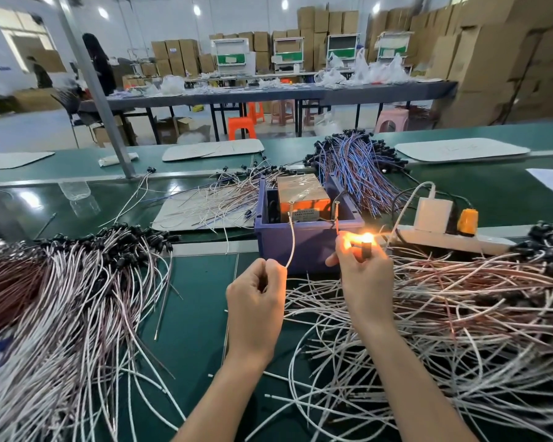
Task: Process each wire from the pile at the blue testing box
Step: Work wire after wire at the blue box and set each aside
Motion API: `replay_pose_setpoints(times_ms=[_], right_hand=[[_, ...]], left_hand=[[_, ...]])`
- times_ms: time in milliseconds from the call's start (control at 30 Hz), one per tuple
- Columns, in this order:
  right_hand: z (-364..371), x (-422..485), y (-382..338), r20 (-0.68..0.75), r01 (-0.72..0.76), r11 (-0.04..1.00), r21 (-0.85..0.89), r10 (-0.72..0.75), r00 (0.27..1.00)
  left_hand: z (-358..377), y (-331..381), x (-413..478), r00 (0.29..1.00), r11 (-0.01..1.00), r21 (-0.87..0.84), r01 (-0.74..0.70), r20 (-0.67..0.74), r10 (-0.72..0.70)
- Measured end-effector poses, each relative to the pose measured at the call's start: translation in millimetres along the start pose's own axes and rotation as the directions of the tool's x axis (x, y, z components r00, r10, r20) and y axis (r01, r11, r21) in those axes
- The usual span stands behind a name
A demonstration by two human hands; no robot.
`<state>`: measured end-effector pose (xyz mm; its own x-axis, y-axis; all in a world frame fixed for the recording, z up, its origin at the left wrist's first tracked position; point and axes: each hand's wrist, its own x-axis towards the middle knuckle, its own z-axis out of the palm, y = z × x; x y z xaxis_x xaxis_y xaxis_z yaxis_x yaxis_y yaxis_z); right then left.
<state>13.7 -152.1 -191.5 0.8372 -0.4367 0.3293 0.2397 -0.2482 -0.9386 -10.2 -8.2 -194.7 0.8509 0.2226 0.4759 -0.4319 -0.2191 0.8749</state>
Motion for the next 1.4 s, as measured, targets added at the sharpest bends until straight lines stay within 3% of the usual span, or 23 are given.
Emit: replay_pose_setpoints(times_ms=[200,400,567,633,767,900,1000,1067,1133,1233,1400], right_hand=[[-1,-2,-5,0.001,-0.028,0.999,0.020,0.028,1.000],[-5,-15,-20,0.008,-0.057,0.992,0.112,0.056,0.998],[-25,-23,-39,-0.071,-0.008,0.977,0.212,0.024,0.997],[-42,-16,-51,-0.073,0.005,0.960,0.282,0.016,0.997],[-90,17,-76,-0.130,0.038,0.930,0.364,0.010,0.991],[-152,61,-75,-0.303,-0.047,0.962,0.268,0.130,0.944],[-192,82,-68,-0.378,-0.143,0.981,0.129,0.182,0.908],[-212,88,-64,-0.429,-0.201,0.970,-0.138,0.125,0.895],[-222,86,-67,-0.475,-0.198,0.857,-0.476,-0.061,0.878],[-204,67,-76,-0.360,0.005,0.847,-0.531,-0.231,0.904],[-117,2,-67,0.076,0.328,0.803,-0.497,-0.336,0.939]], left_hand=[[0,0,1,1.000,1.000,0.014,-0.007,-0.011,0.007],[-10,-9,12,0.959,0.957,-0.208,0.201,-0.156,-0.235],[-19,-26,22,0.915,0.939,-0.165,0.302,-0.226,-0.334],[-19,-30,23,0.913,0.929,-0.112,0.351,-0.178,-0.367],[-12,-28,20,0.920,0.921,-0.014,0.389,0.066,-0.387],[-8,-19,12,0.907,0.942,0.007,0.336,0.266,-0.325],[-8,-17,9,0.922,0.962,0.027,0.273,0.279,-0.269],[-8,-17,10,0.935,0.967,0.025,0.252,0.252,-0.250],[-8,-16,11,0.946,0.973,0.027,0.229,0.229,-0.229],[-7,-16,13,0.948,0.973,0.030,0.230,0.218,-0.231],[-19,-13,28,0.940,0.956,0.188,0.226,0.214,-0.264]])
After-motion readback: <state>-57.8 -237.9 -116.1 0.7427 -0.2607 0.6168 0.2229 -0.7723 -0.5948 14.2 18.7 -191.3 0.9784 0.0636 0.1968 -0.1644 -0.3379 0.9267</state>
